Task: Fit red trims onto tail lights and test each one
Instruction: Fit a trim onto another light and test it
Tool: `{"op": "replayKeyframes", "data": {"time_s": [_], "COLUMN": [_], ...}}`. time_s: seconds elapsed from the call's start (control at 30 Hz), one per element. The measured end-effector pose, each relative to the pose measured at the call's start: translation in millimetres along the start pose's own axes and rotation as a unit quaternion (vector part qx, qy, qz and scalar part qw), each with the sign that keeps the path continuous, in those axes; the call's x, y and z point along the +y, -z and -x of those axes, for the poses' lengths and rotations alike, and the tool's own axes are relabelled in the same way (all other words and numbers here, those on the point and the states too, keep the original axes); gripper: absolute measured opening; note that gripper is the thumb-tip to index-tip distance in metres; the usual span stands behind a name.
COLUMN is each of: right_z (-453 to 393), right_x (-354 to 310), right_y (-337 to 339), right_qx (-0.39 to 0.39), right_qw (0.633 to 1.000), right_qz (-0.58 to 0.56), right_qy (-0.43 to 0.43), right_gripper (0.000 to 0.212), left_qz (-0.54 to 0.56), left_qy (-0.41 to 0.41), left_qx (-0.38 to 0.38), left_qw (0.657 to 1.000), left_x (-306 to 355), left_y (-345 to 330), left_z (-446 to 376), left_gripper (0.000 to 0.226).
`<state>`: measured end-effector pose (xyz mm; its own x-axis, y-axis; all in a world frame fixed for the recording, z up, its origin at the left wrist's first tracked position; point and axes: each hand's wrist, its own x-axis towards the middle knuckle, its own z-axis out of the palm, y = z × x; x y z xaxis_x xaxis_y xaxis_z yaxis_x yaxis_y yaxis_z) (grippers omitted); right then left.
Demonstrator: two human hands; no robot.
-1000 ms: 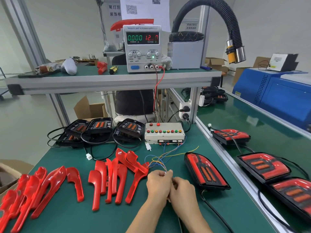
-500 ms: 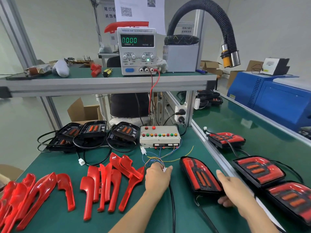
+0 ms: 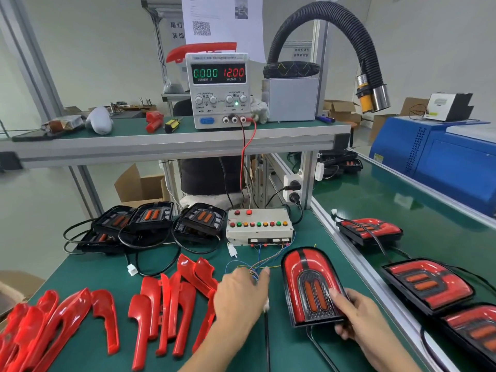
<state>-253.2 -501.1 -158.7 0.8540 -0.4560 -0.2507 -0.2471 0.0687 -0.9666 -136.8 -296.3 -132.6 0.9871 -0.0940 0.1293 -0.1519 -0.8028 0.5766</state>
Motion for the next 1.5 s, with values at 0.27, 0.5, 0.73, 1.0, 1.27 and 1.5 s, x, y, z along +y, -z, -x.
{"op": "replayKeyframes", "data": {"time_s": [0.27,0.5,0.73,1.0,1.27,1.5], "right_z": [-0.6,-7.2,-10.4,-10.8,-12.5,-14.9], "right_x": [18.7,25.8,28.4,28.7,32.8,35.0], "right_y": [-9.7,-11.6,-12.4,-11.6,-10.3,-8.9], "right_qx": [0.107,0.135,0.146,0.143,0.119,0.118], "right_qw": [0.988,0.984,0.982,0.982,0.985,0.986], "right_qz": [-0.02,-0.003,-0.022,-0.017,-0.034,-0.038], "right_qy": [0.106,0.118,0.116,0.119,0.121,0.11], "right_gripper": [0.028,0.022,0.02,0.025,0.041,0.044], "left_qz": [-0.014,-0.179,-0.181,-0.169,-0.139,-0.13], "left_qy": [-0.189,-0.19,-0.147,-0.143,-0.14,-0.143], "left_qx": [0.098,-0.075,-0.121,-0.114,-0.107,-0.113], "left_qw": [0.977,0.962,0.965,0.968,0.974,0.975], "left_x": [-5.4,-0.7,0.1,-2.9,-6.4,-6.9], "left_y": [29.7,7.0,3.1,-3.0,-4.8,0.8], "left_z": [-82.5,-125.9,-138.8,-142.4,-143.0,-147.5], "left_gripper": [0.023,0.043,0.045,0.05,0.052,0.05]}}
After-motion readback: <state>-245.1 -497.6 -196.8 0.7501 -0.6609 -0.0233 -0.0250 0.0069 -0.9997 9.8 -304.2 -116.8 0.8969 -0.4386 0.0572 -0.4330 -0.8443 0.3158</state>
